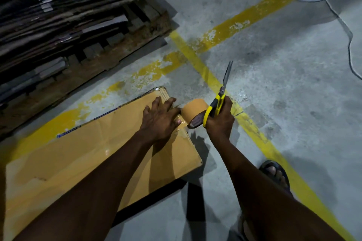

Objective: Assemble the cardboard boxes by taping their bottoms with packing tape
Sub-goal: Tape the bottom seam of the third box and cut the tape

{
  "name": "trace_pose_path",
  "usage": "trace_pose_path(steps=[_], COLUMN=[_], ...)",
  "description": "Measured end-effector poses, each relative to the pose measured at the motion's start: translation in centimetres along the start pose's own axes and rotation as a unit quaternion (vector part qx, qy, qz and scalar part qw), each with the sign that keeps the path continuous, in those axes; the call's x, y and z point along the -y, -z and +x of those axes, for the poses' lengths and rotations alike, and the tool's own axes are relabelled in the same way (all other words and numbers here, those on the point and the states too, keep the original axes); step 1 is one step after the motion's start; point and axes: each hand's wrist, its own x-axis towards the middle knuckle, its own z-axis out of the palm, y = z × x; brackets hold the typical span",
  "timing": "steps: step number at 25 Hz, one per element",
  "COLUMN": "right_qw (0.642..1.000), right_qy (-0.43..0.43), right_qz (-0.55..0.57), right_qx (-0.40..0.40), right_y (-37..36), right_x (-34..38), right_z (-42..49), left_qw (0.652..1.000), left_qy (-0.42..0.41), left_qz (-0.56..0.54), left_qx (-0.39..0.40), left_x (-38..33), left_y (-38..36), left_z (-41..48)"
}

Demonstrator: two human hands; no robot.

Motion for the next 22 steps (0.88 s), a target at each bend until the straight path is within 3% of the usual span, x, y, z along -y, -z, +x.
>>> trace_pose_path(steps=[5,8,10,12,16,22], right_qw=[0.996,0.995,0.995,0.996,0.999,0.992], right_qy=[0.055,0.052,0.049,0.037,0.024,-0.049], right_qz=[-0.057,-0.038,-0.028,-0.023,-0.018,-0.004], right_qx=[-0.052,-0.073,-0.079,-0.074,-0.029,0.116], right_y=[1.7,1.6,1.5,1.5,1.9,3.7], right_x=[-1.7,-1.1,-0.9,-1.1,-1.6,-3.3], right_z=[1.7,1.7,1.4,1.4,1.4,0.5], left_qw=[0.999,0.996,0.999,0.981,0.881,0.855], left_qy=[0.01,-0.034,-0.028,0.032,0.04,0.022], left_qz=[0.045,0.078,-0.017,-0.164,-0.442,-0.487], left_qx=[0.0,-0.03,0.018,0.103,0.167,0.177], left_x=[-0.8,-1.5,-2.2,-2.2,-2.3,-1.8], left_y=[1.6,3.1,3.5,3.0,3.5,3.8], left_z=[0.8,3.2,4.7,6.0,5.8,6.0])
